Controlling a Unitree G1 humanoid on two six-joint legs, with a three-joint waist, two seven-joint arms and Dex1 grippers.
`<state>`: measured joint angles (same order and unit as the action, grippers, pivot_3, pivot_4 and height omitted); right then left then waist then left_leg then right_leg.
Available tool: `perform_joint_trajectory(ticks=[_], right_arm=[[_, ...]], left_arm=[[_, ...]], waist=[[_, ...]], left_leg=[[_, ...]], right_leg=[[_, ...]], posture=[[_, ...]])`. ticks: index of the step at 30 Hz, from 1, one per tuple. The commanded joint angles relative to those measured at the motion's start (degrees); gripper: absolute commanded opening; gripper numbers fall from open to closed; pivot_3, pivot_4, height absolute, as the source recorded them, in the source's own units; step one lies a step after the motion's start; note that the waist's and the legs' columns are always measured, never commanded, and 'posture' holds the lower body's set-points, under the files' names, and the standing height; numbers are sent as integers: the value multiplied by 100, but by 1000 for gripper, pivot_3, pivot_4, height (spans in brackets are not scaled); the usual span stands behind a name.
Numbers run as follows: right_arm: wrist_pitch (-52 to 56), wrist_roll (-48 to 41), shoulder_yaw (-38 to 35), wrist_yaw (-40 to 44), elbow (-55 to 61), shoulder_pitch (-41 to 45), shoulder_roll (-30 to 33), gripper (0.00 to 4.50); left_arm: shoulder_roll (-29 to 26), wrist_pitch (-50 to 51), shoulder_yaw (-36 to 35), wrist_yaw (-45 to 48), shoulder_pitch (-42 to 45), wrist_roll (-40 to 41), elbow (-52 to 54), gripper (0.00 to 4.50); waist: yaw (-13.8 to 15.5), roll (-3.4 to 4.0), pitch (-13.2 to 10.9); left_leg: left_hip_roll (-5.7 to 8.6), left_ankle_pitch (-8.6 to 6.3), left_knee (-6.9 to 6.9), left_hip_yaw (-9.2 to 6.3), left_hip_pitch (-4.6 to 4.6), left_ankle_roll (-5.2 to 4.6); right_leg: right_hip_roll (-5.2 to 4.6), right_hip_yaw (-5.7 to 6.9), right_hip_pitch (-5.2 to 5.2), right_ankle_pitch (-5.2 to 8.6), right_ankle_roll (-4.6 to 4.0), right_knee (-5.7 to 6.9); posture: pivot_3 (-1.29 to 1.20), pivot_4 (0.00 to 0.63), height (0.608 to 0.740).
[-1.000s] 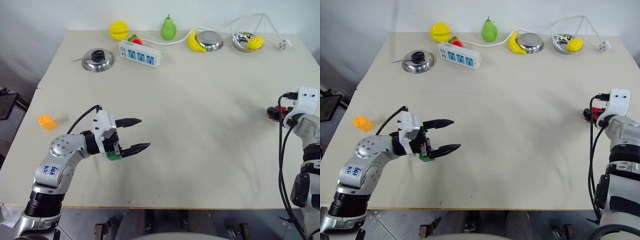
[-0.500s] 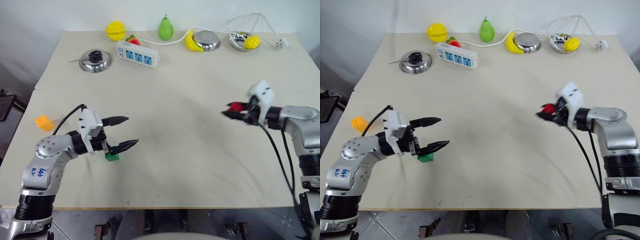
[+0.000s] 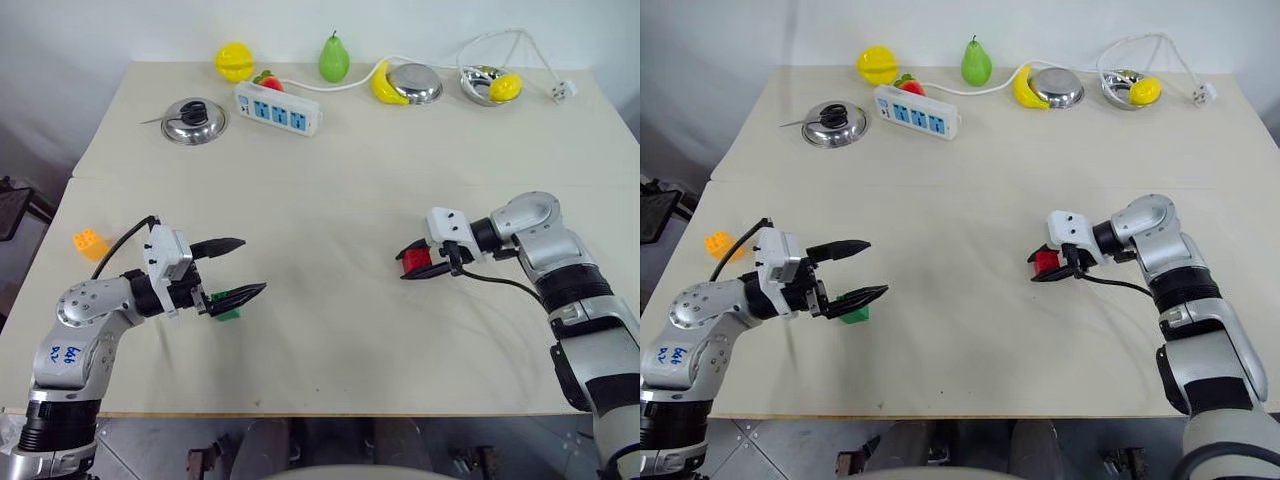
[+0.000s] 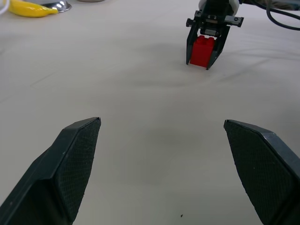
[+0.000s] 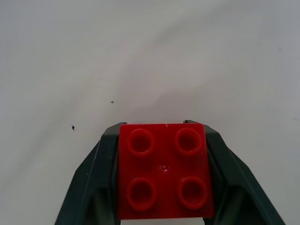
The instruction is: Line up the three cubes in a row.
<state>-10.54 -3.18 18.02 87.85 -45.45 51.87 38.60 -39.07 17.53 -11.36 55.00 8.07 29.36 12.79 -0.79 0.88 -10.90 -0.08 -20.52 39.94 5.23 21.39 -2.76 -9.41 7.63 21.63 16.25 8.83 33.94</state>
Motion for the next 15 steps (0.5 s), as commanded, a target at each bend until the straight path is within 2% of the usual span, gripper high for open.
perform_joint_trajectory(ticks=[1, 5, 8, 11, 15], right_arm=[[-248, -208, -331, 243, -64, 68, -16, 3139], [-348, -1028, -867, 391, 622, -171, 86, 4481], [-3, -1819, -1204, 465, 1440, -601, 259, 4481], [349, -2863, -1671, 465, 2651, -1469, 327, 4481], [995, -3466, -1948, 142, 3855, -2479, 257, 4481]], left_arm=[[-60, 34, -294, -36, -112, 216, 208, 4500], [33, -206, -953, -187, -453, 326, 69, 4500], [137, -504, -1602, -206, -898, 433, -91, 4500], [285, -662, -2461, -125, -1726, 620, -279, 4500], [430, -749, -3075, 44, -2676, 709, -462, 4500]], waist=[[-20, 0, 0], [-80, 0, 0], [-83, -1, -1], [-83, -2, -1], [-68, -11, -3]], left_leg=[[0, 0, 0, 0, -1, 0], [-2, 0, -2, -2, -1, 1], [-4, -3, -6, -4, -2, 6], [-5, -5, -9, -2, -5, 7], [-7, -8, -15, 0, -10, 9]], right_leg=[[-1, -1, -1, 0, 0, 1], [-1, 0, 1, 0, 0, 2], [-1, 2, 1, 1, -2, -2], [-2, 0, 0, 1, -2, -4], [-3, 1, -2, 2, -4, -4]], posture=[[0, 150, 740], [0, 150, 740], [0, 150, 740], [0, 150, 740], [0, 150, 740]])
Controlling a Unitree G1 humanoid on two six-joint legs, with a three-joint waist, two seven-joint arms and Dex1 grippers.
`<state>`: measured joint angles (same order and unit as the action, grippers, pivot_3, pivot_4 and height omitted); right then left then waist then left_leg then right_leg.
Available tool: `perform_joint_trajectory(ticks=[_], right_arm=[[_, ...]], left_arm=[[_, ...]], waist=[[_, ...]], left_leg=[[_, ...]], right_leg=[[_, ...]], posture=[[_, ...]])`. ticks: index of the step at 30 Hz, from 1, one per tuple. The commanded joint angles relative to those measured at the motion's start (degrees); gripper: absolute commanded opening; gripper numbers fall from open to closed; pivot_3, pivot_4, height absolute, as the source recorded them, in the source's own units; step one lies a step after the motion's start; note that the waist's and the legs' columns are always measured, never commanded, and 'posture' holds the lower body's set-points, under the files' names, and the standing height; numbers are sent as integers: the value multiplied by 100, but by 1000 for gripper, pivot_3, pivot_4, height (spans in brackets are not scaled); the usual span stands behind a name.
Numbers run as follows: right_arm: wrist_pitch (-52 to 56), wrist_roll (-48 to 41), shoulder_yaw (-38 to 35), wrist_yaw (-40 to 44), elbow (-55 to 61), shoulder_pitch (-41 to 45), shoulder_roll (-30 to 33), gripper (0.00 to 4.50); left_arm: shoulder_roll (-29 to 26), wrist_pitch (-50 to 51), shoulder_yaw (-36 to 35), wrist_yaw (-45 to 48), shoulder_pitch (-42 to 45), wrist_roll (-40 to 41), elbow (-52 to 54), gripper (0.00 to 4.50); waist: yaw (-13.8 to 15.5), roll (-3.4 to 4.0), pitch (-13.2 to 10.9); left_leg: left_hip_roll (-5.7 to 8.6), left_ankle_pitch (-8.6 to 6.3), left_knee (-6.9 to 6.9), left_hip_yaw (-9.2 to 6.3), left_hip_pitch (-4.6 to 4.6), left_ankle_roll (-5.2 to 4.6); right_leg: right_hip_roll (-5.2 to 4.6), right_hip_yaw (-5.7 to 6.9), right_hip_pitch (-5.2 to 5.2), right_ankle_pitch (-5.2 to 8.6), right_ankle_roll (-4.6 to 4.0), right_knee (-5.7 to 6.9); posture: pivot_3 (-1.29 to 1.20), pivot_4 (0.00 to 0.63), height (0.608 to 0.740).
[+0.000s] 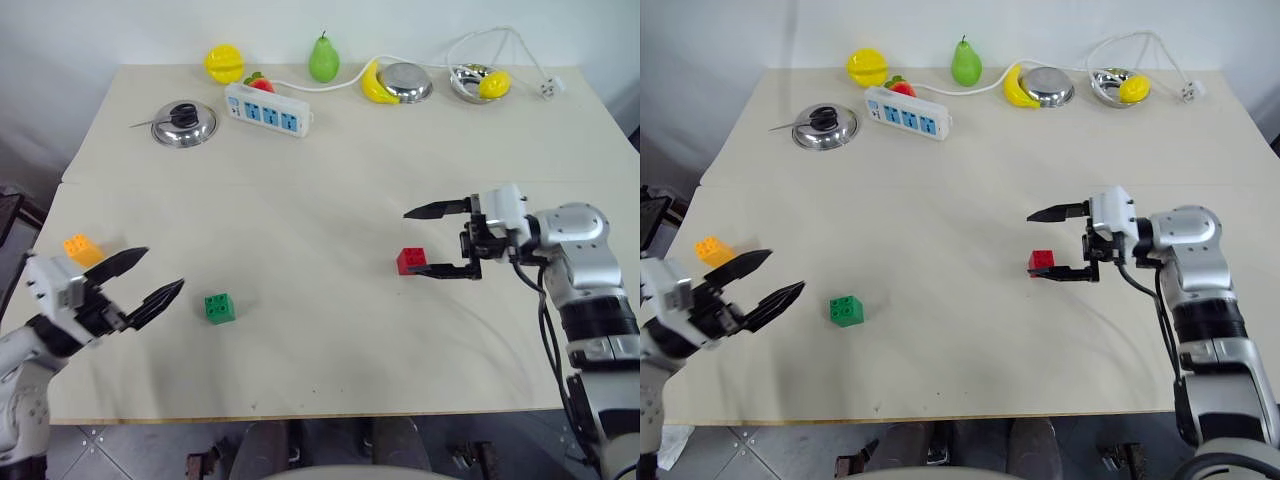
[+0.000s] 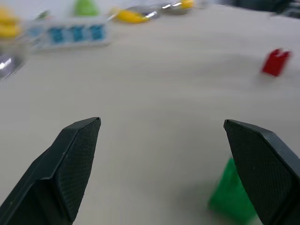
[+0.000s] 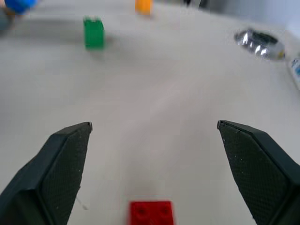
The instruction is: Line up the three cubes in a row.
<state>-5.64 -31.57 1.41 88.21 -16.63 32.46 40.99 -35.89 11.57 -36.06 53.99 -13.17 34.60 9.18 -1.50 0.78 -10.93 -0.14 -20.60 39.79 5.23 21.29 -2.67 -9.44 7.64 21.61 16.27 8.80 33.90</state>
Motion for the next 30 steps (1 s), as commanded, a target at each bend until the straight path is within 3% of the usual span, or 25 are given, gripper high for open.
perform_joint_trajectory(ticks=[1, 7, 11, 19, 26, 30], right_arm=[[656, -775, -336, 3, 1250, -791, -16, 4481], [215, -568, -321, 22, 1683, -1712, -378, 4481], [30, -532, -468, 47, 1558, -1809, -400, 4481], [-319, -348, -1226, 357, 804, -2244, 377, 4481], [-671, -214, -1610, 248, 368, -2774, 563, 4481], [-652, -220, -1729, -2, 581, -2954, 493, 4500]], left_arm=[[122, -175, -720, 210, -773, 196, -193, 4500], [45, -598, -857, 738, -1448, -38, -887, 4500], [-31, -767, -593, 936, -1375, -44, -540, 4500], [-374, -521, 1281, 833, -195, -571, 485, 4500], [-244, -813, 2095, 854, 793, -950, -427, 4500], [-387, -917, 2208, 1058, 1041, -981, -840, 3577]], waist=[[5, -1, -1], [59, -10, 1], [128, -12, 2], [157, -7, 3], [74, -4, 3], [79, -5, 3]], left_leg=[[0, -2, -4, 2, 0, -2], [2, -28, 11, 7, -10, 24], [3, -35, 13, 11, -10, 26], [8, -25, 11, 5, -7, 5], [-3, -20, -2, 24, -14, -6], [-5, -17, 6, 27, -13, -10]], right_leg=[[-1, -1, 0, 0, 0, -5], [-18, -8, 2, 0, 0, -5], [-27, -13, 12, 0, -5, -3], [-28, -2, 4, -3, -14, 9], [1, -2, 1, -2, -13, -1], [2, -4, 0, -2, -13, 3]], posture=[[0, 150, 740], [0, 150, 740], [0, 150, 740], [0, 150, 740], [0, 150, 740], [0, 150, 740]])
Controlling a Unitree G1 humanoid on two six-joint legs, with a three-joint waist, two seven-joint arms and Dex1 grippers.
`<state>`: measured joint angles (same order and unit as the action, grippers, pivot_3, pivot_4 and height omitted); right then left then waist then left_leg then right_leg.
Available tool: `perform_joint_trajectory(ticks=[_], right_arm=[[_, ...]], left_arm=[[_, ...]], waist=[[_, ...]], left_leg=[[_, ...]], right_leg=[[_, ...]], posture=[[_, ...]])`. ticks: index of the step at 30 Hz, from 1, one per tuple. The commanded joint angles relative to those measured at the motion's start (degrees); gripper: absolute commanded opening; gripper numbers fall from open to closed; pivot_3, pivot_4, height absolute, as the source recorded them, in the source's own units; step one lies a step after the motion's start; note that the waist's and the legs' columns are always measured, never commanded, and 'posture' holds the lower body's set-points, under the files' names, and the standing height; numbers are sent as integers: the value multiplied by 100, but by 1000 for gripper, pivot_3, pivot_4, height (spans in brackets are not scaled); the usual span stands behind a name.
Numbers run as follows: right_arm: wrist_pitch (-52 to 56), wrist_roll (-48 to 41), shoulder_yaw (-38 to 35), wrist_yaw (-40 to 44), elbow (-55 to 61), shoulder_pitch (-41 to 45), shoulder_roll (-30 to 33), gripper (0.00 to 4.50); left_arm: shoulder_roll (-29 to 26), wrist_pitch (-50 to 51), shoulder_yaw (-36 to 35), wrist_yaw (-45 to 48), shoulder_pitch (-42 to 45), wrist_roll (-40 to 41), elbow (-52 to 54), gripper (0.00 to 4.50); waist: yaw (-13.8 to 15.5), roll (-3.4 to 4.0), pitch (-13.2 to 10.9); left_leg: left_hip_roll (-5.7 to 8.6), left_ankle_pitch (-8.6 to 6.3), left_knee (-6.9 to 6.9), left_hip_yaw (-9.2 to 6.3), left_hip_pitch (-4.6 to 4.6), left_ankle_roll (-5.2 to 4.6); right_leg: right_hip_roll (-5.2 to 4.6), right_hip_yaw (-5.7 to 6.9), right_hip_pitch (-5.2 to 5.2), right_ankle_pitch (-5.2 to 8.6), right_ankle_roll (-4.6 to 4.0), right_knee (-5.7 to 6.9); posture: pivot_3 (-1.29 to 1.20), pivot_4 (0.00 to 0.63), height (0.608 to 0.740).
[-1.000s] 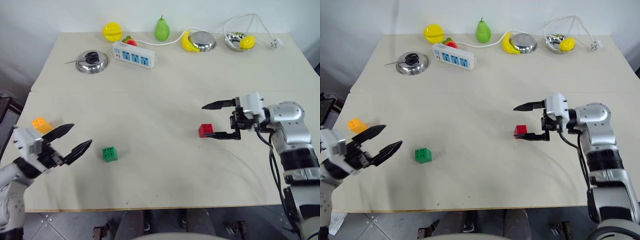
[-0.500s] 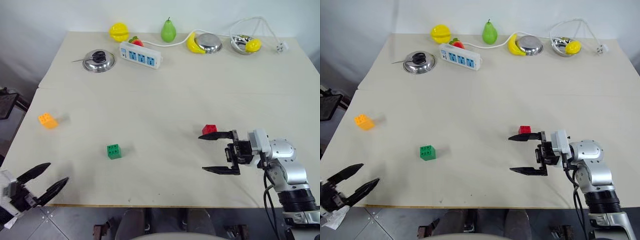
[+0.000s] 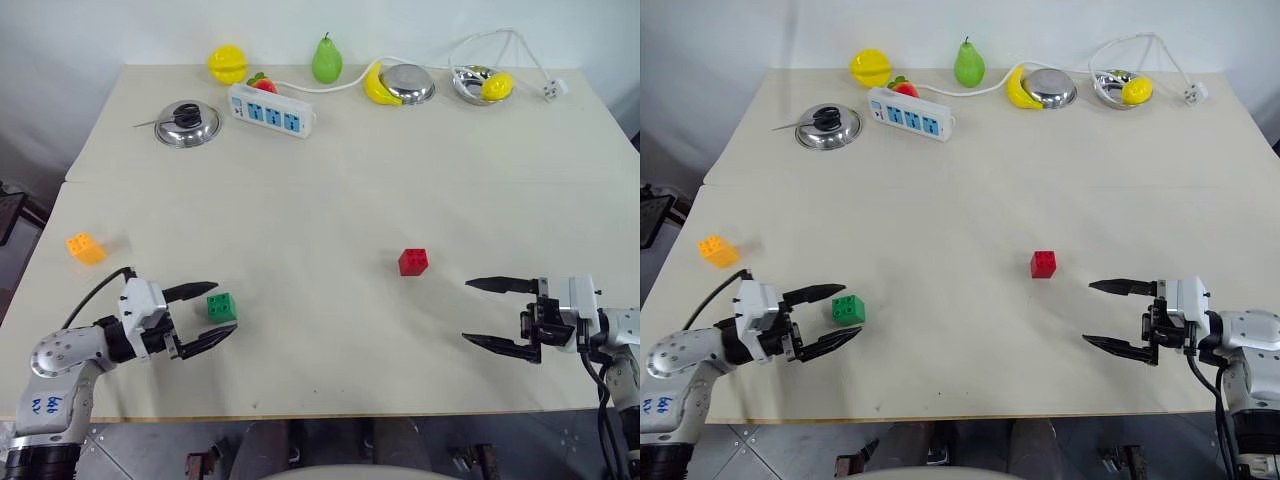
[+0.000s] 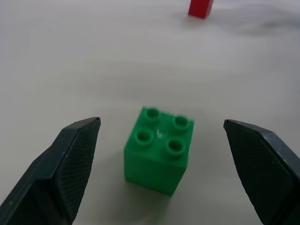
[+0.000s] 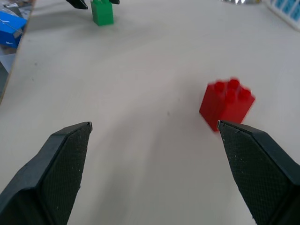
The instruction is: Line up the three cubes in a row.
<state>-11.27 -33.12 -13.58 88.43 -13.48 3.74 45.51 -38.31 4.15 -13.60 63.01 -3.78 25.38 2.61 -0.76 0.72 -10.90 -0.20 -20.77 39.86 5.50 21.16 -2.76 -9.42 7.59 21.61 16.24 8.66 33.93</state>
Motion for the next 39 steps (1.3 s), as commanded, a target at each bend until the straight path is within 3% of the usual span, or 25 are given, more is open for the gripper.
perform_joint_trajectory(ticks=[1, 7, 10, 14, 17, 19, 22, 26, 35, 39], right_arm=[[-90, -70, -267, -95, 352, -151, 12, 4500], [-103, -80, -467, -366, 712, -529, -62, 4500], [-81, -107, -661, -471, 897, -809, -50, 4500], [-29, -146, -979, -668, 1114, -1168, -43, 4500], [-8, -148, -1141, -830, 1150, -1274, -78, 4500], [3, -155, -1238, -967, 1304, -1431, -137, 4500], [27, -172, -1327, -1126, 1507, -1602, -207, 4500], [12, -173, -1461, -1324, 1752, -1868, -317, 4500], [-48, -175, -1553, -1654, 1806, -2024, -545, 4500], [-1, -223, -1427, -1770, 1774, -1853, -703, 4500]], left_arm=[[-204, -216, -33, 208, 137, -85, -272, 3264], [-216, -27, 100, 476, 605, 264, -303, 1473], [-246, 631, 363, 696, 1186, 663, -19, 1461], [-72, 1087, 1248, 923, 2581, 348, -185, 1461], [403, 974, 1982, 976, 3694, -262, -1026, 1461], [1010, 793, 2564, 980, 4586, -819, -2119, 1461], [1526, 358, 2909, 927, 5308, -1369, -3374, 1461], [1926, -5, 3010, 755, 5770, -1742, -4336, 1461], [2041, -274, 2935, 915, 5803, -1975, -4635, 1461], [2016, -114, 2800, 1022, 5694, -1813, -4313, 2779]], waist=[[17, 0, 0], [99, 0, 0], [186, 0, 0], [243, 0, 0], [231, 0, 2], [257, -1, 1], [223, -7, -1], [144, -13, -5], [215, -20, -9], [214, -20, -9]], left_leg=[[0, 0, 2, 0, 0, 0], [1, -1, 7, -6, 2, 1], [7, -1, 11, -16, 5, 1], [18, 4, 14, -23, 8, -7], [28, 7, 15, -13, 6, -12], [45, 8, 15, -8, 5, -14], [51, 12, 13, -7, 10, -19], [38, 11, -4, 5, 11, -15], [22, 12, 14, -5, 14, -16], [23, 13, 15, -7, 15, -17]], right_leg=[[-1, -1, 0, 0, 0, 2], [-7, -2, 0, -1, 1, 4], [-9, -1, -3, -1, 2, 5], [-9, 1, -8, -4, 6, 7], [-8, -4, -14, -8, 14, 2], [-7, -5, -15, -10, 18, 0], [2, -1, -16, -12, 22, -7], [13, -2, -2, -10, 22, -18], [3, -7, -5, -11, 24, -8], [0, -6, -5, -11, 24, -6]], posture=[[0, 150, 740], [0, 150, 740], [0, 150, 740], [0, 150, 740], [0, 150, 740], [0, 150, 740], [0, 150, 740], [0, 150, 740], [0, 150, 740], [0, 150, 740]])
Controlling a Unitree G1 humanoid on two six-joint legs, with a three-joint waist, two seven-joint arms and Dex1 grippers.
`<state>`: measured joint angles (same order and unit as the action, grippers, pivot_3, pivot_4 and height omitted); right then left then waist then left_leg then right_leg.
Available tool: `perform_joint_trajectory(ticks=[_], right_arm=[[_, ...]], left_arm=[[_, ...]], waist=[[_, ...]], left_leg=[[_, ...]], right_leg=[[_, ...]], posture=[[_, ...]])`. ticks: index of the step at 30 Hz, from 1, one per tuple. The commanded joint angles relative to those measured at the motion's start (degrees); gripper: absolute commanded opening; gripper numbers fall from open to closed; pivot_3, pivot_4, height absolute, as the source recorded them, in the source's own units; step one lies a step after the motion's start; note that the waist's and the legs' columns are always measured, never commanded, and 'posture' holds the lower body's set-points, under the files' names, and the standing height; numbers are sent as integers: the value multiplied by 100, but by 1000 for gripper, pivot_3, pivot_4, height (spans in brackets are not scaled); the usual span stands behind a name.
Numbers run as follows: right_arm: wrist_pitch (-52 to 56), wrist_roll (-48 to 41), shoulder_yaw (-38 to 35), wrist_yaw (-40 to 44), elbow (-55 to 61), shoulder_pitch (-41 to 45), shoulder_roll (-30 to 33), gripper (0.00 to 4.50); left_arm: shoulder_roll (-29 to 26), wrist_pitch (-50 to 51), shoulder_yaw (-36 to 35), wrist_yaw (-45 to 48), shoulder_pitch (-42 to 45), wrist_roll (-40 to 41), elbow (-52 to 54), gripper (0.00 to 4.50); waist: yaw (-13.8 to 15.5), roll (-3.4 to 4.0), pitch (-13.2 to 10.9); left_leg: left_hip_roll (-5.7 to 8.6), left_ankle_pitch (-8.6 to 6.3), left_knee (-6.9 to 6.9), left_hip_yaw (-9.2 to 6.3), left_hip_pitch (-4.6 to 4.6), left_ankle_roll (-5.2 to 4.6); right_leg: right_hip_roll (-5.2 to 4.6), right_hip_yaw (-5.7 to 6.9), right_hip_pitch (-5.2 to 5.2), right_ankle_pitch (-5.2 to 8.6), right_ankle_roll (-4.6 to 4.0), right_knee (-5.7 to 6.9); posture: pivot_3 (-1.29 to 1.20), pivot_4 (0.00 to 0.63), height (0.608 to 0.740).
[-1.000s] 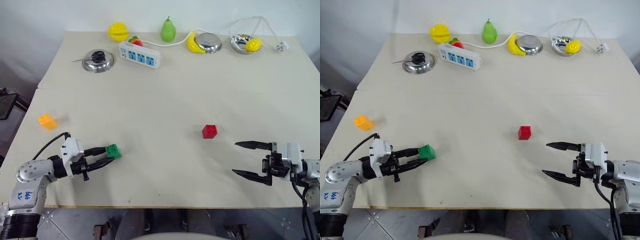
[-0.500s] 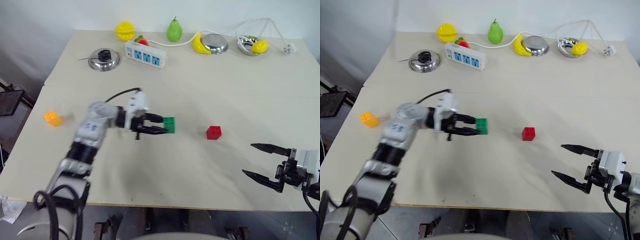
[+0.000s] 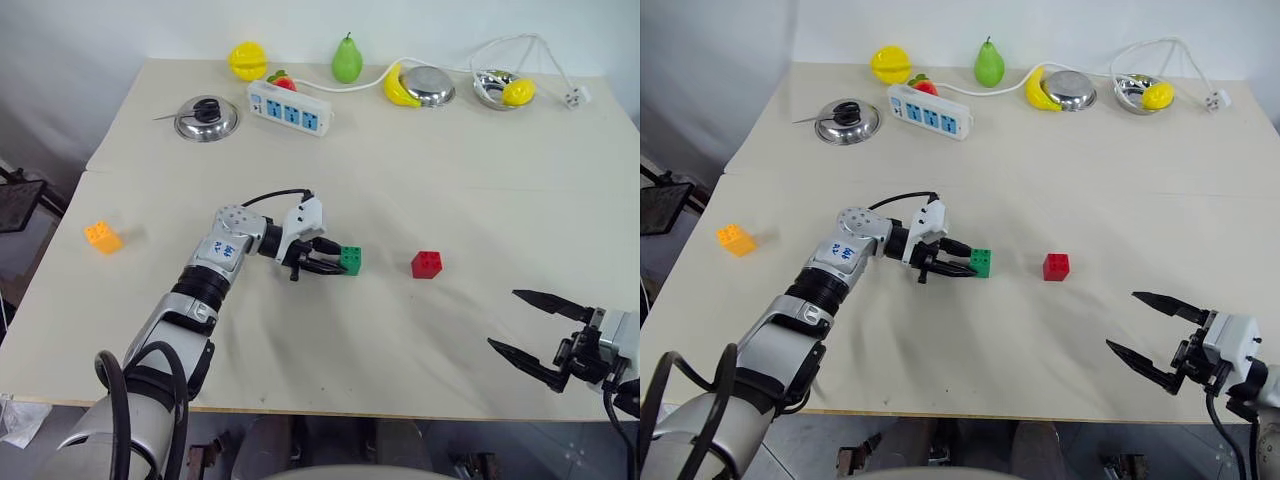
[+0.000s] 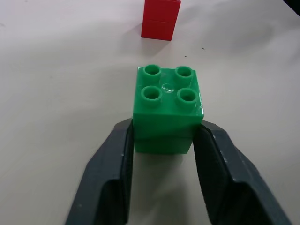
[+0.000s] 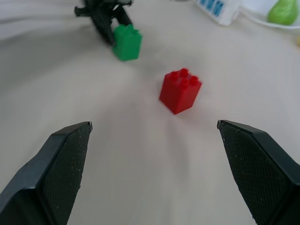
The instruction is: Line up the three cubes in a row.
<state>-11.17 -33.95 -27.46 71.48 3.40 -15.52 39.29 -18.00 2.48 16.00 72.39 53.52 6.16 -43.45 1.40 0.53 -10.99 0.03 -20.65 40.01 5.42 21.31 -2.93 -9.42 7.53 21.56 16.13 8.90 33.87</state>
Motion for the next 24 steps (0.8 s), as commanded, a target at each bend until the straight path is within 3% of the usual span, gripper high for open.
perform_joint_trajectory(ticks=[1, 5, 9, 13, 18, 24], right_arm=[[-2, -138, 12, -80, 90, 119, -114, 4500], [283, -270, 373, -175, 288, 486, -260, 4500], [824, -516, 912, -290, 670, 962, -397, 4500], [1190, -612, 1508, -388, 1073, 1455, -633, 4500], [1258, -431, 2111, -306, 1271, 1936, -801, 4500], [1036, -128, 2289, -94, 869, 2367, -744, 4500]], left_arm=[[-51, -39, -233, 175, -83, 187, 398, 3129], [-512, -145, -852, 545, -490, 729, 1099, 4326], [-1259, -194, -1625, 961, -1595, 1452, 2136, 4326], [-1531, -241, -2812, -123, -3244, 1776, 3300, 4418], [-1069, -186, -4324, -1874, -5326, 2048, 4864, 4418], [8, -464, -6182, -3473, -7128, 2625, 5004, 4418]], waist=[[-3, 0, 0], [-27, 0, 0], [-222, 12, 3], [-230, 16, 4], [-134, 8, 3], [-147, 0, 8]], left_leg=[[0, 0, 0, 0, 0, 0], [-6, 0, 0, -3, 0, 0], [-20, 0, -3, 2, -9, 3], [-20, 0, 1, -10, -10, 5], [-9, -2, 5, -26, -6, 2], [-3, -10, 2, -26, -9, 4]], right_leg=[[0, 1, 0, 0, 0, 0], [1, 2, 1, 0, 0, 1], [3, 1, 3, 3, -6, 9], [-2, 2, 2, 7, -12, 20], [-19, 2, -4, 6, -12, 14], [-27, 2, -7, 5, -11, 6]], posture=[[0, 150, 740], [0, 150, 740], [0, 150, 740], [0, 150, 740], [0, 150, 740], [0, 150, 740]])
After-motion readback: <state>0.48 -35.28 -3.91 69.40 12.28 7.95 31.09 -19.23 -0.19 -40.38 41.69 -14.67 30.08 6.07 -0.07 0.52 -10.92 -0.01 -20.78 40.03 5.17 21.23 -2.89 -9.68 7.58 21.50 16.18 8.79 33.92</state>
